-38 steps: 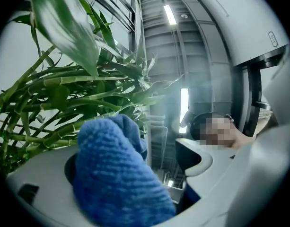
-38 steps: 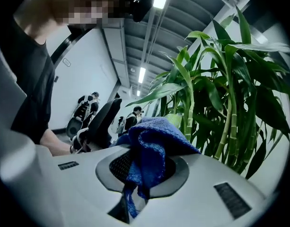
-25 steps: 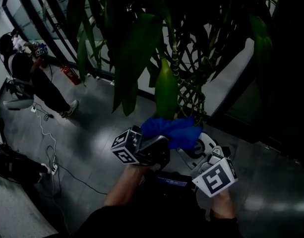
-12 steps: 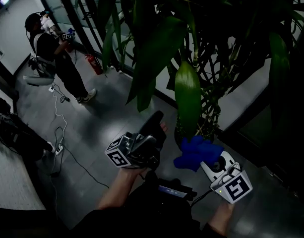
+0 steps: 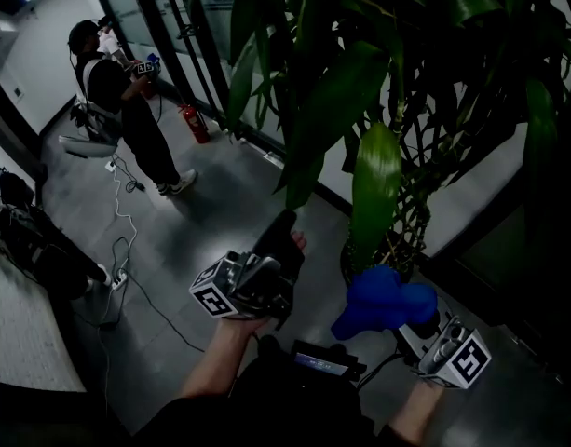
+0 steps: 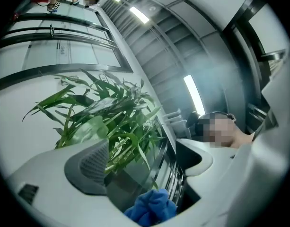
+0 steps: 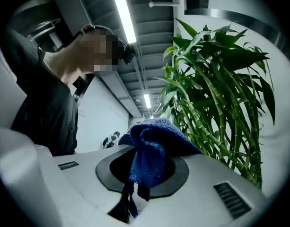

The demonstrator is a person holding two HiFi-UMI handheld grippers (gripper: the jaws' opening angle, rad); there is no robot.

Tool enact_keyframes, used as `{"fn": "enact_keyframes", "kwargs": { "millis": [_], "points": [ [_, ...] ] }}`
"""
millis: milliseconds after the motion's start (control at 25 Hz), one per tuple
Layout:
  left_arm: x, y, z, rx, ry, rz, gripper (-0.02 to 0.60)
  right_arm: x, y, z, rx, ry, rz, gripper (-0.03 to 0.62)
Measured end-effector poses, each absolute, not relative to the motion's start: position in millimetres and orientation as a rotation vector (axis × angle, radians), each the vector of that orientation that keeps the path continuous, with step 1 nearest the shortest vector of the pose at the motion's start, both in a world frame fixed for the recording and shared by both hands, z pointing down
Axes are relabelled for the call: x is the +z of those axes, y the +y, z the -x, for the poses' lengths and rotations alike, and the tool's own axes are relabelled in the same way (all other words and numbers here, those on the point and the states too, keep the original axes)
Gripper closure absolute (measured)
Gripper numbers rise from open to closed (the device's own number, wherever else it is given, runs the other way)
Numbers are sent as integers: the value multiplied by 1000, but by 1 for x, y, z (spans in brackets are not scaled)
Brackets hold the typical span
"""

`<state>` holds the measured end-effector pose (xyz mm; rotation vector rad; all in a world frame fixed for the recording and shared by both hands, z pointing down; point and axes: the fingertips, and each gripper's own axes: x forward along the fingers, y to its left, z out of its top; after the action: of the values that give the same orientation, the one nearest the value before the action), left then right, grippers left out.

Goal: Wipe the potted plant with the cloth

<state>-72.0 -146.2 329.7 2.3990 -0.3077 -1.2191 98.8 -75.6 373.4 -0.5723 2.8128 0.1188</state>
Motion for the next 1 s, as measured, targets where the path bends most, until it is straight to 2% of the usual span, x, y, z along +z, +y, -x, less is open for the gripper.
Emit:
{"fn": "enact_keyframes", "kwargs": {
  "millis": [240,440,680,1000],
  "points": [
    [314,-149,134,-1254,-162,-2377,141,331,-46,-58,225,2644,550,520],
    [281,-161,188,-1239,-26,-2345,141,275,-26,20,282,2596,547,520],
    [276,-166,226,-1206,159,-2305,141,266,-6,89,410,2614,743,520],
    [254,-164,237,-1134,290,-2310,141,227,-11,89,420,2393,1014,520]
  ]
}}
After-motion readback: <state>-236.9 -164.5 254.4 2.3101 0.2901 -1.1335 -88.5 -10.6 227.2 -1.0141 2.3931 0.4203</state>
